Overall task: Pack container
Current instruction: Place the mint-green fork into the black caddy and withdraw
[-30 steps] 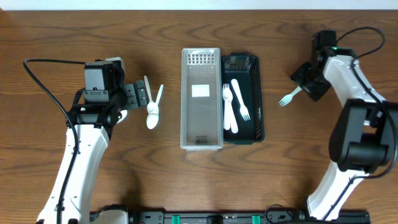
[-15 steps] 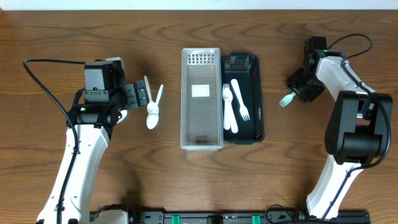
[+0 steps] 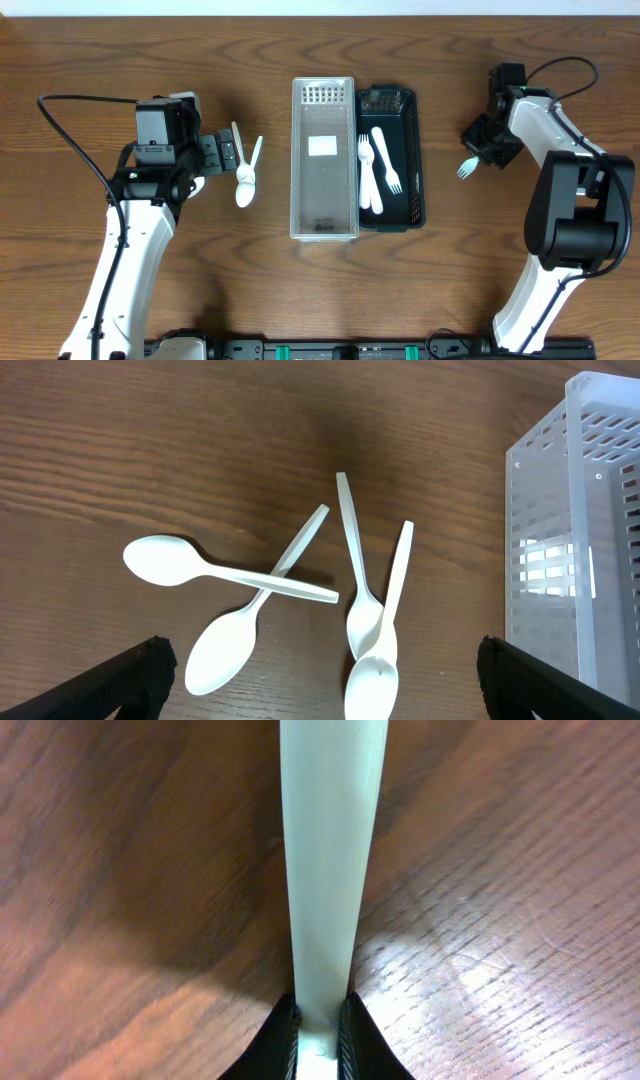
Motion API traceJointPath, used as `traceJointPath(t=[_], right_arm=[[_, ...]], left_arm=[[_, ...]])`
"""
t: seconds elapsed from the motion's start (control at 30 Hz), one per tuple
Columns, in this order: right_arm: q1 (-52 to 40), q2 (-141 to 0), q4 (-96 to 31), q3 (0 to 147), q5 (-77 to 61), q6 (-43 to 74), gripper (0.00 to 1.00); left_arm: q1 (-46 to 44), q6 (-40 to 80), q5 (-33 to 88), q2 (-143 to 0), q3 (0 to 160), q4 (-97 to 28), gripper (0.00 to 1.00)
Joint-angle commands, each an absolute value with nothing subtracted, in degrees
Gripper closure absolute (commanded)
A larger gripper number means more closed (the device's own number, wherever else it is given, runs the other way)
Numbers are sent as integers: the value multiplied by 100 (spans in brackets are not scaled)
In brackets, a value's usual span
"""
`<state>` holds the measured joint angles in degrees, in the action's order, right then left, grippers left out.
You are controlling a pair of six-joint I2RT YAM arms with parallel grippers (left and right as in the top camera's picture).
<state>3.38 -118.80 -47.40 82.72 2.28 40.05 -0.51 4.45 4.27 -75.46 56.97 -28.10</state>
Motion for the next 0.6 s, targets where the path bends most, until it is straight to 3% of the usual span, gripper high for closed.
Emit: traceJointPath(t=[0.0,0.27,0.57], right_arm=[[132,-10908,-4746,8584,10,3256,99],[-943,-9323,-4528,8702,-410,2322,99],[-2071,-10156,-4611,8241,-425,2307,99]], left_arm=[[-27,408,377,-7566,5798,-2805,2],[-27,408,377,-7566,5798,-2805,2],[-27,410,379,-7566,5798,-2803,2]])
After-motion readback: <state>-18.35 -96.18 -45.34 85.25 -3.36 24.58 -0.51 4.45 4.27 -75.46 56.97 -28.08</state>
